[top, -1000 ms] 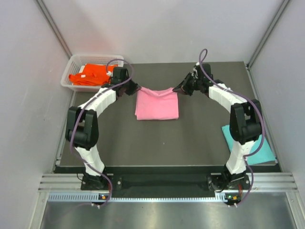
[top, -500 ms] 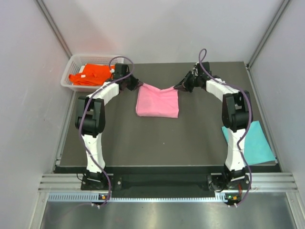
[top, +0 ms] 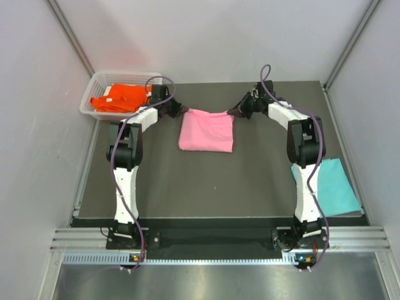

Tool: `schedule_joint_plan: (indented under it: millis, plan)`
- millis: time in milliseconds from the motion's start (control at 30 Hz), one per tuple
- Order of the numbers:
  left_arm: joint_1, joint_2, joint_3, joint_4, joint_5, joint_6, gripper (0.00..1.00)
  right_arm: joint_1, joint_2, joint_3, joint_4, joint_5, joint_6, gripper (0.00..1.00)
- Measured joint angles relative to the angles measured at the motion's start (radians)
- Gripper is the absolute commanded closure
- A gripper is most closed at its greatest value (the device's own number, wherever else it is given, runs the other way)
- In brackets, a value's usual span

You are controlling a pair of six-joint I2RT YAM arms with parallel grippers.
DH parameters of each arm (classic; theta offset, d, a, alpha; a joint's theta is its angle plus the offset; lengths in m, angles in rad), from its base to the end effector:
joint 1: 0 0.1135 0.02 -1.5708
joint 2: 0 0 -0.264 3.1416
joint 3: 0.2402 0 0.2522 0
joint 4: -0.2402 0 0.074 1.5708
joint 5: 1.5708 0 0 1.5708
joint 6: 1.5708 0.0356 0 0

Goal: Fold and stack the t-shirts
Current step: Fold the tshirt

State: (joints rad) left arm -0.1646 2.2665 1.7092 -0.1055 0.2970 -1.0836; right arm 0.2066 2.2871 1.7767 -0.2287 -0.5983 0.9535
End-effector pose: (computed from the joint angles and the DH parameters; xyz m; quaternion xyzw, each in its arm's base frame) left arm 0.5053 -0.0945 0.1710 -0.3360 0.8254 -0.3614 0.2743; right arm 0.4978 0.1248 0.1756 0.2081 0.8573 0.4371 0.1751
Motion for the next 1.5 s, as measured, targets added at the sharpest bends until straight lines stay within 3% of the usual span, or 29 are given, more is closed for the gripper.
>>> schedule_joint_plan:
  millis: [300,333,467,500,533,667,800,867,967,1133,1167,1200,1300,1400,1500]
  plan:
    - [0.002,0.043,0.044,0.030,0.025,0.001,1.00,-0.023,0.031,0.037,0.001,0.003,0.016,1.00]
    - [0.003,0.045,0.047,0.031,0.025,0.001,0.96,-0.026,0.037,0.040,0.005,0.002,0.017,0.97]
    - [0.003,0.066,0.094,0.003,0.028,0.024,0.76,-0.037,0.082,0.070,0.002,0.001,0.020,0.86]
    - [0.002,0.076,0.120,-0.019,0.024,0.039,0.74,-0.041,0.097,0.083,0.000,-0.001,0.019,0.72]
    - [0.002,0.088,0.161,-0.053,0.018,0.068,0.71,-0.046,0.109,0.095,-0.004,-0.002,0.019,0.64]
    - [-0.006,0.106,0.308,-0.182,-0.025,0.200,0.61,-0.081,0.148,0.195,-0.080,0.006,-0.049,0.50]
    - [-0.016,0.055,0.367,-0.237,-0.044,0.326,0.63,-0.132,0.150,0.310,-0.155,0.000,-0.159,0.39]
    - [-0.020,-0.008,0.315,-0.226,-0.031,0.356,0.68,-0.150,0.124,0.305,-0.153,-0.014,-0.214,0.38]
    - [-0.029,-0.137,0.152,-0.156,0.032,0.367,0.76,-0.140,0.028,0.154,-0.111,-0.035,-0.251,0.40]
    - [-0.073,-0.256,-0.154,0.109,0.145,0.308,0.86,-0.017,-0.080,-0.107,0.090,-0.089,-0.223,0.56]
    - [-0.089,-0.257,-0.195,0.146,0.161,0.298,0.86,0.005,-0.076,-0.123,0.131,-0.099,-0.207,0.58]
    - [-0.106,-0.257,-0.238,0.184,0.173,0.292,0.86,0.032,-0.069,-0.138,0.180,-0.116,-0.184,0.67]
    - [-0.153,-0.257,-0.354,0.265,0.212,0.277,0.88,0.084,-0.018,-0.146,0.361,-0.169,-0.087,0.75]
    - [-0.180,-0.257,-0.439,0.327,0.239,0.272,0.89,0.085,0.071,-0.138,0.524,-0.191,0.015,0.75]
    - [-0.176,-0.257,-0.493,0.348,0.249,0.274,0.89,0.064,0.185,-0.081,0.562,-0.188,0.062,0.75]
